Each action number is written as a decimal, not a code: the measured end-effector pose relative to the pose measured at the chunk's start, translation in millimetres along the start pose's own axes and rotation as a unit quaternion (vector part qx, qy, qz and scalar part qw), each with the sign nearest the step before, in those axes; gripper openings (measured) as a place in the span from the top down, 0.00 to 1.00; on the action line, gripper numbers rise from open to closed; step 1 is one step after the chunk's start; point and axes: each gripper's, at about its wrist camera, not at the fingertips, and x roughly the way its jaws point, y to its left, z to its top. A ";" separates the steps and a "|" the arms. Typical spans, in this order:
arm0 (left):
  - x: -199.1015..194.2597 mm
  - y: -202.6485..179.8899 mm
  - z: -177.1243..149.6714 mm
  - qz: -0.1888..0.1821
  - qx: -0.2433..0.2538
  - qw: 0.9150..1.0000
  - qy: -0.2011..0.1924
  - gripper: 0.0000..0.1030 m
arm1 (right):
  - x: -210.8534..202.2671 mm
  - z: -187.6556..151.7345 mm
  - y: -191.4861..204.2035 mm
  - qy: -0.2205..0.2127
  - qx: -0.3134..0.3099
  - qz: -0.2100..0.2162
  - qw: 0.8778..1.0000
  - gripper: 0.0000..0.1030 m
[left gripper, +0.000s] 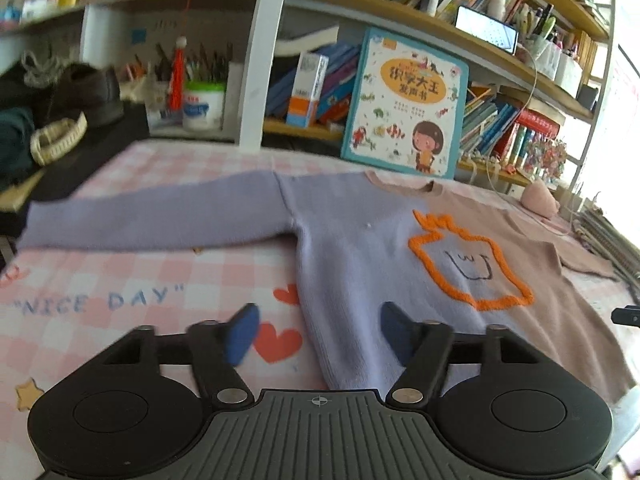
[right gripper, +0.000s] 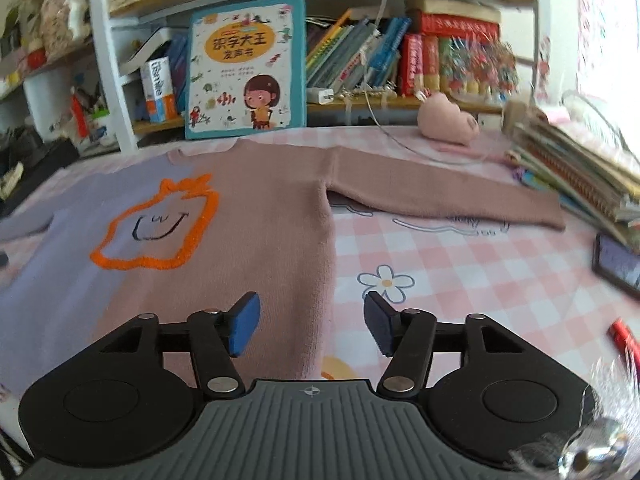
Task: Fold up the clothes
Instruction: 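Move the open left tool to the lavender sleeve cuff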
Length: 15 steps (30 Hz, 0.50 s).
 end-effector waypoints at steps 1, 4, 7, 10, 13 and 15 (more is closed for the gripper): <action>0.4 -1.5 0.3 0.000 0.002 1.000 -0.001 0.27 | 1.0 -0.7 3.3 -0.001 -0.007 0.000 1.000 0.37; 2.2 -5.8 0.9 -0.003 0.009 1.000 -0.005 0.27 | 5.4 -2.0 13.9 -0.009 -0.023 0.008 1.000 0.33; 5.6 -9.9 1.0 -0.006 0.016 1.000 -0.005 0.27 | 9.5 -1.3 25.4 -0.023 -0.037 0.017 0.999 0.32; 6.3 -15.6 2.2 -0.003 0.025 1.000 -0.014 0.21 | 9.7 1.2 37.8 -0.042 -0.059 0.030 0.997 0.31; 6.3 -18.8 2.7 -0.005 0.029 0.999 -0.020 0.19 | 10.3 4.0 48.5 -0.054 -0.081 0.042 0.994 0.24; 7.2 -19.4 2.7 -0.007 0.029 0.999 -0.021 0.17 | 13.8 5.7 55.9 -0.057 -0.090 0.047 0.993 0.23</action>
